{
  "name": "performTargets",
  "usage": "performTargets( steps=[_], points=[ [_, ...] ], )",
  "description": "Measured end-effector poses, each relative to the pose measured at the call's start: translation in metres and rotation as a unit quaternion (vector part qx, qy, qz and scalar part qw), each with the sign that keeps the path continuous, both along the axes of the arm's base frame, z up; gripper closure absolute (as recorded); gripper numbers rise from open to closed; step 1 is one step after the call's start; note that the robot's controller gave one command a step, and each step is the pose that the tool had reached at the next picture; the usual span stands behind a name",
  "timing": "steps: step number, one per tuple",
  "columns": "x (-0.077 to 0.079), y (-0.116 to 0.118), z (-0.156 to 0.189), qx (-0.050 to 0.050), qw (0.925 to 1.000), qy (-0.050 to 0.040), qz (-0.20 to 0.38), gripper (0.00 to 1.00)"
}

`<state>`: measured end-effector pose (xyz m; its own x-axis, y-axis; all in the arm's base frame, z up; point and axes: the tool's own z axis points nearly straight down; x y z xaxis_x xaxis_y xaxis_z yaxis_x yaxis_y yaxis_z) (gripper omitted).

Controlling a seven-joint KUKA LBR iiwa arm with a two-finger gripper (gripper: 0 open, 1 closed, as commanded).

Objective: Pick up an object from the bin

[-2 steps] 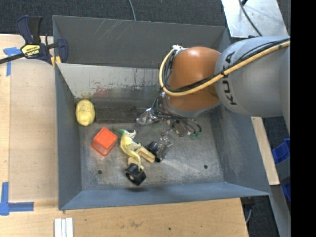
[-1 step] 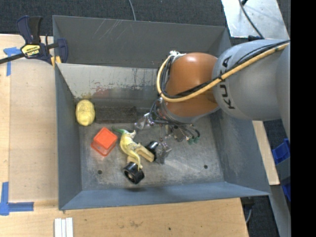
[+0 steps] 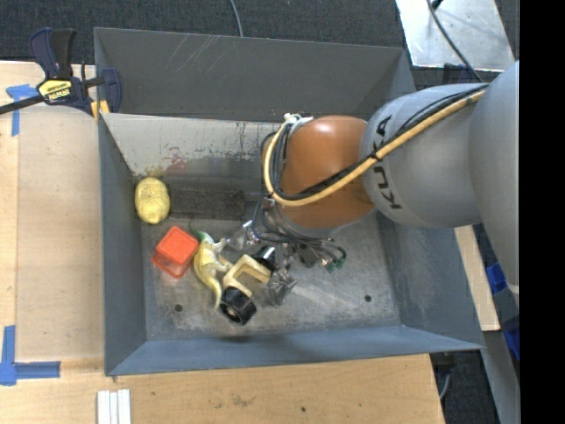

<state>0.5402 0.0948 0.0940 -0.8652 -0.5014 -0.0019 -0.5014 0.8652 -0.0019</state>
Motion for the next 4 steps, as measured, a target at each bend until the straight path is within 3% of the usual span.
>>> performTargets(
  steps=[1,2,3,4],
  points=[
    [-0.023,-0.048,-0.014,0.002,0.9863,-0.0139,0.165,1.00],
    [-0.023,-0.048,-0.014,0.002,0.9863,-0.0139,0.164,1.00],
    [-0.020,-0.049,0.046,0.001,0.9849,0.0022,0.173,0.00],
    [-0.010,-0.048,0.104,0.000,0.9839,-0.0015,0.178,0.00]
  ],
)
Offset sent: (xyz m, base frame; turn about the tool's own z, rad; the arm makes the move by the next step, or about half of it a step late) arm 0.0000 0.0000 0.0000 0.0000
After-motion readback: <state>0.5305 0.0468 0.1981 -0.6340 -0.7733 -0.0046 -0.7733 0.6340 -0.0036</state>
